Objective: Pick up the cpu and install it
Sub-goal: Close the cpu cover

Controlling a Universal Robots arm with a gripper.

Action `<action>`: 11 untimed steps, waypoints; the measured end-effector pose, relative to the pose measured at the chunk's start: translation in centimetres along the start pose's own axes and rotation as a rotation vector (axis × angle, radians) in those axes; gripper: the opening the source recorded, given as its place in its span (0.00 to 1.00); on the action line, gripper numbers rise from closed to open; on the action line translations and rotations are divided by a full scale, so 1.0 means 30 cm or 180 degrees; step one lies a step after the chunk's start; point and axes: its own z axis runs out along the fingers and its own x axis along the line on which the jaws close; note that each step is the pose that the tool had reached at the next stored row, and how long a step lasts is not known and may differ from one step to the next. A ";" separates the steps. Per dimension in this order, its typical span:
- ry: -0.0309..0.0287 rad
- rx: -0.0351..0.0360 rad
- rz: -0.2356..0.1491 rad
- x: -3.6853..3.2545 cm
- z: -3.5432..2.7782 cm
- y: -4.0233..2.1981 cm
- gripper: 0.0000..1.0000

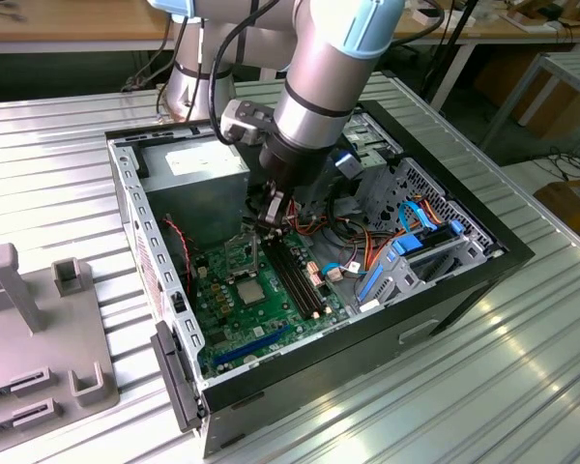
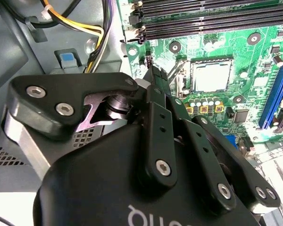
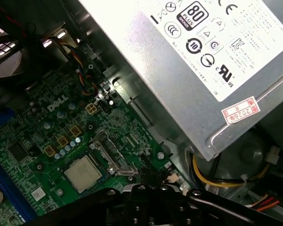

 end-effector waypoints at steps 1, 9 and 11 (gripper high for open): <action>-0.0007 -0.0004 -0.0005 0.000 -0.001 0.000 0.11; -0.0044 -0.0028 -0.0032 0.001 -0.007 0.001 0.11; -0.0059 -0.0038 -0.0043 0.001 -0.008 0.002 0.11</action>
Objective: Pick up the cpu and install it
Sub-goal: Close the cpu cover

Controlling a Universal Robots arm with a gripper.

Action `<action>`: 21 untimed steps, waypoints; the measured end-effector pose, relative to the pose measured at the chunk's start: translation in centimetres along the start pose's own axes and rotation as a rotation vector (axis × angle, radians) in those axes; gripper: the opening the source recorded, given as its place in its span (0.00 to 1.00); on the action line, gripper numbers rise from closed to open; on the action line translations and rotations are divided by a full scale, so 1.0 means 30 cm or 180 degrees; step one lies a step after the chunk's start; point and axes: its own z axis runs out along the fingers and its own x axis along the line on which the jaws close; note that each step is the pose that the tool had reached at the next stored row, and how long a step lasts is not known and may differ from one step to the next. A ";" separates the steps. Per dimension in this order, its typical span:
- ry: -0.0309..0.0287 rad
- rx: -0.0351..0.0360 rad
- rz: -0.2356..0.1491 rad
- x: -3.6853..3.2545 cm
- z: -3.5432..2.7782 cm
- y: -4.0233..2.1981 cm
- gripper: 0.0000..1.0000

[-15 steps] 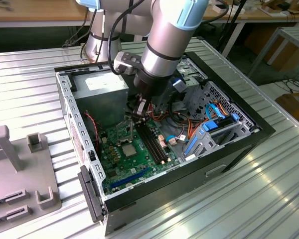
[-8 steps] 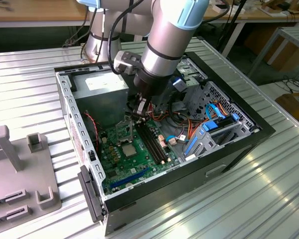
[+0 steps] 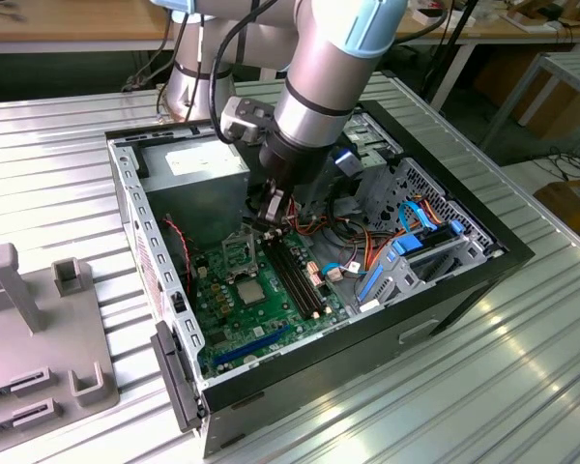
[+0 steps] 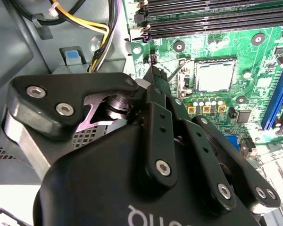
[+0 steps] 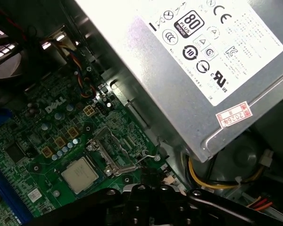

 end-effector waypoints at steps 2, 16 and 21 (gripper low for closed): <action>-0.0017 -0.0012 -0.0013 0.000 -0.001 0.000 0.11; -0.0088 -0.0056 -0.0009 0.011 0.007 -0.013 0.11; -0.0204 -0.0143 -0.0004 0.027 0.013 -0.026 0.11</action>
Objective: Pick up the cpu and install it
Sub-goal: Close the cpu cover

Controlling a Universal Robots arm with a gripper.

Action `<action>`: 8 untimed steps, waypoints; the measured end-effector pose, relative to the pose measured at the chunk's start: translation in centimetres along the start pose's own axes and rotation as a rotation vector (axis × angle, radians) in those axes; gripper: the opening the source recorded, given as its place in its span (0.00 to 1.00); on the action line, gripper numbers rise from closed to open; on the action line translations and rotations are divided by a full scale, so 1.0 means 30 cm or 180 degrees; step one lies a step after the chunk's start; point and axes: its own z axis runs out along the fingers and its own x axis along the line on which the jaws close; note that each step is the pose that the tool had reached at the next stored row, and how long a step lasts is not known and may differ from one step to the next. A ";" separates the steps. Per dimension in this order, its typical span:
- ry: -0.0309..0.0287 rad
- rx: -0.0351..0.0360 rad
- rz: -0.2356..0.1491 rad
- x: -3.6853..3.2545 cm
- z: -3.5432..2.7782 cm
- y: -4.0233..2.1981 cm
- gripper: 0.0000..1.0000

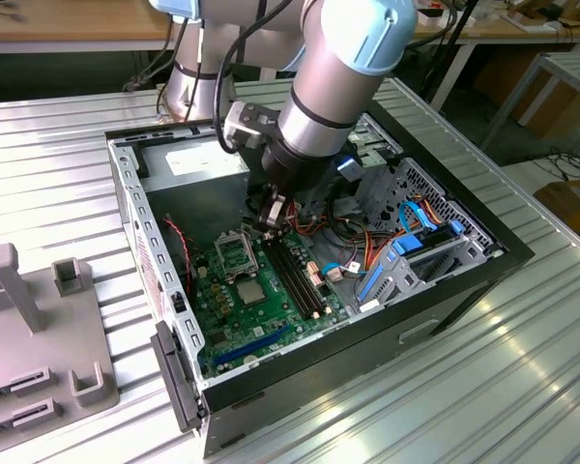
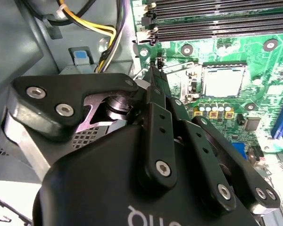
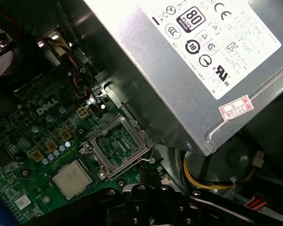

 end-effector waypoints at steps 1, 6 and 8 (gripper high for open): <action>-0.0043 -0.0032 0.0002 0.004 0.001 -0.003 0.11; -0.0121 -0.0064 0.0130 0.006 0.035 -0.015 0.11; -0.0122 -0.0063 0.0141 0.007 0.049 -0.017 0.11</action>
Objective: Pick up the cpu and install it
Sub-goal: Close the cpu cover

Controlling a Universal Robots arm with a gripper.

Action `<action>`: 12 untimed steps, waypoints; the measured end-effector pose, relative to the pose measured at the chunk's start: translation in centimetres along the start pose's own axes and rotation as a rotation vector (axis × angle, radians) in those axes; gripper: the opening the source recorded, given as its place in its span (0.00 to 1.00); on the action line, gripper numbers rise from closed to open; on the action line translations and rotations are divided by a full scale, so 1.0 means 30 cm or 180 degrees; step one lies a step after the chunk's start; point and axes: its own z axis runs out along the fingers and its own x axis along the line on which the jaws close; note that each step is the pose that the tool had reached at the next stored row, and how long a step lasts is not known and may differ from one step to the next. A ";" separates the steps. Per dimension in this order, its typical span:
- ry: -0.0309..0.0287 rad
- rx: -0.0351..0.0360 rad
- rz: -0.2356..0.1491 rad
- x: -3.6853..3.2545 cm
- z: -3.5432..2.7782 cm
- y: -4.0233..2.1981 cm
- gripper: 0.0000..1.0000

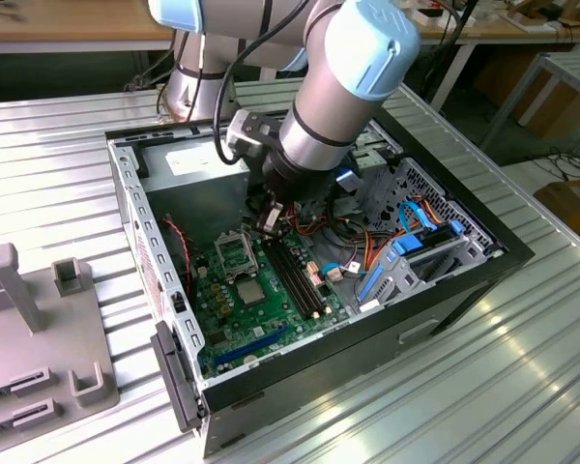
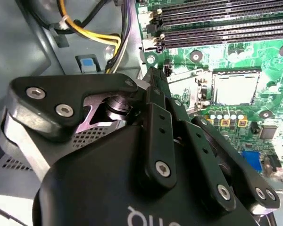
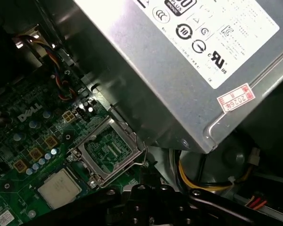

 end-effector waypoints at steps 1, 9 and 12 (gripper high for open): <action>-0.0001 0.0000 0.0002 0.000 0.006 -0.001 0.11; -0.0042 -0.0032 0.0010 0.003 0.041 -0.009 0.11; -0.0046 -0.0036 0.0010 0.001 0.046 -0.009 0.11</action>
